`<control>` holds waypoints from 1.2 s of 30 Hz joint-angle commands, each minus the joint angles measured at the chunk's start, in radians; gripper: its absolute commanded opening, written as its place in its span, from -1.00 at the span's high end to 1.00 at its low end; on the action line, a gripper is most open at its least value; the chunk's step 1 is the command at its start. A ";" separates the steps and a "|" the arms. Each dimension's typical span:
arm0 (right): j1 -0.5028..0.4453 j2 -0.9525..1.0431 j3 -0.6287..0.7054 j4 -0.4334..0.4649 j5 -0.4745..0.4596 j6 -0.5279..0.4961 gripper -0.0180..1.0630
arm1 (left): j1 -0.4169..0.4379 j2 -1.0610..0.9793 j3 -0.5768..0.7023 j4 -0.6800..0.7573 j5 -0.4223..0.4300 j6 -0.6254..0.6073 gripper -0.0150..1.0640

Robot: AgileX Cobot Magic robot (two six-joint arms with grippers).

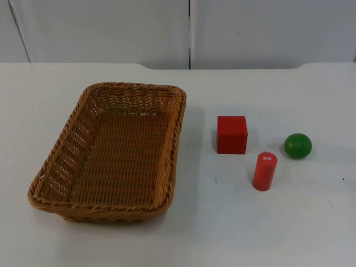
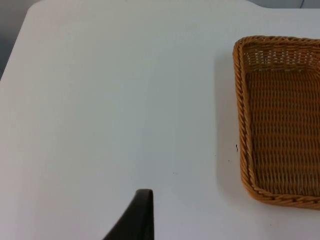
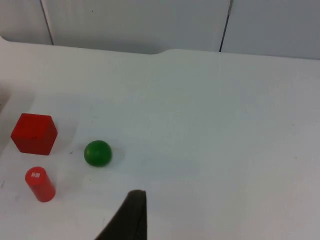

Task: Pick up the basket with the left hand and place the object to the left of the red cylinder into the basket with the right hand.

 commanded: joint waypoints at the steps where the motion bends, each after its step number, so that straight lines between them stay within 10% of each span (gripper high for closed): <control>1: -0.004 0.053 -0.040 -0.002 -0.022 -0.008 -0.98 | 0.000 0.006 -0.008 -0.012 -0.015 -0.005 -0.97; 36: -0.004 0.386 -0.170 0.000 -0.023 -0.008 -0.98 | 0.000 0.499 -0.008 -0.244 -0.177 0.226 -0.97</control>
